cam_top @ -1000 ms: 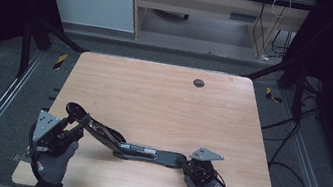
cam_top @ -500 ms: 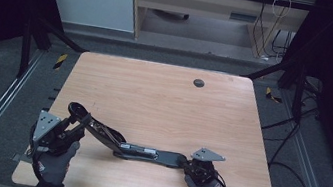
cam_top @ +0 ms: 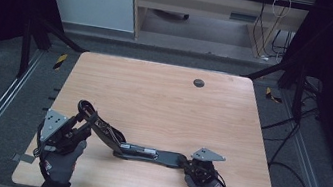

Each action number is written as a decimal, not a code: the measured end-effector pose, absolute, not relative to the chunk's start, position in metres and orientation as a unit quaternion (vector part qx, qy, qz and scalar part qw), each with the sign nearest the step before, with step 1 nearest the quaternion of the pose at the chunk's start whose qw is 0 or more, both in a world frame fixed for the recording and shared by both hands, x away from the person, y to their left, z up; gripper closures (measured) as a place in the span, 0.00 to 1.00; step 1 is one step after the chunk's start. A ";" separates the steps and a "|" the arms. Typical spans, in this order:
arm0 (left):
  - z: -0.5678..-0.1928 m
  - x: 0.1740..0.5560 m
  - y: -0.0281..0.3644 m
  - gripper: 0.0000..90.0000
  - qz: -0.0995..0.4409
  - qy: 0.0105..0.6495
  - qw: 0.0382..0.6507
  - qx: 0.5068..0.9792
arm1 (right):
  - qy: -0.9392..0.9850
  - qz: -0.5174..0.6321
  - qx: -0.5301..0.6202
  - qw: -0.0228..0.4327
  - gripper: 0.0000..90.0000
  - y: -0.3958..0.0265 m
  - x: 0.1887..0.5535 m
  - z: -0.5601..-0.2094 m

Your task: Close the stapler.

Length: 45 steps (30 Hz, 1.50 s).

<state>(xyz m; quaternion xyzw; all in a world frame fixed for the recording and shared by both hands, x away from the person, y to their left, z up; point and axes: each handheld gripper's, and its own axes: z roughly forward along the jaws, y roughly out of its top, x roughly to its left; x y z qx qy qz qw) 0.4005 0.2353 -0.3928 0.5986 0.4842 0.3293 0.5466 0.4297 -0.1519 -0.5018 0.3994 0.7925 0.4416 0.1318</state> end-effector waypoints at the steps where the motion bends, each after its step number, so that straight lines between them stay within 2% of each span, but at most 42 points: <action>1: -0.392 0.400 0.233 0.70 0.330 0.483 0.547 0.599 | 0.793 0.442 0.399 0.132 1.00 -0.152 0.430 -0.502; 45: -0.383 0.399 0.183 0.71 0.392 0.443 0.521 0.616 | 0.793 0.446 0.392 0.135 1.00 -0.148 0.428 -0.503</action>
